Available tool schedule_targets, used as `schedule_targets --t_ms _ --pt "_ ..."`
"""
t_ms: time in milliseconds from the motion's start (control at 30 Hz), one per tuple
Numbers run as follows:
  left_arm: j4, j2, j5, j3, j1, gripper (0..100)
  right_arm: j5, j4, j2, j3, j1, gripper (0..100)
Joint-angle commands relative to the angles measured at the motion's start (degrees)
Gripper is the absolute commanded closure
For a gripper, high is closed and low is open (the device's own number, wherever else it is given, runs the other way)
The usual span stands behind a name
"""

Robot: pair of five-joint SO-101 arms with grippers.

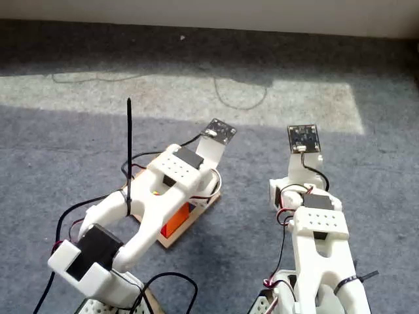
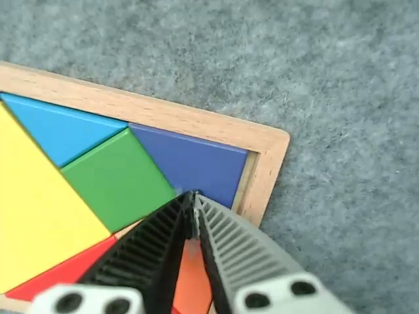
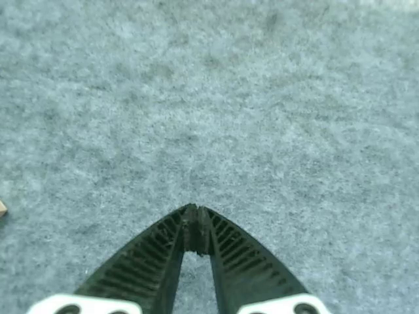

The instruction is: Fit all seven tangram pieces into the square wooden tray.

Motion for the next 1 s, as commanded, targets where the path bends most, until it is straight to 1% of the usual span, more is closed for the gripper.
schedule_targets --t_ms 0,300,400,533,700,833,967 --pt "0.7 -7.08 -0.18 1.8 -0.57 99 0.62 -1.1 -1.54 -0.48 0.75 99.2" --pt "-6.24 -31.43 -0.7 18.68 -1.27 99 0.62 -1.1 -1.54 -0.4 0.75 99.2" --pt "-6.42 -37.32 -0.7 21.41 -3.91 99 0.62 -1.19 -1.54 -0.4 0.75 99.2" --pt "-8.44 -43.03 -0.79 24.48 -9.71 99 0.26 -1.19 -1.63 -0.31 0.75 99.2" --pt "-13.98 -52.7 -0.79 30.9 -16.48 99 0.18 -1.19 -1.71 -0.57 2.86 99.3" --pt "-15.91 -62.02 -0.79 35.91 -18.51 99 0.18 -1.1 -4.97 -0.04 3.21 99.3" --pt "-16.0 -70.11 -0.79 40.04 -18.68 99 0.09 -2.07 -14.73 6.46 2.86 99.3"
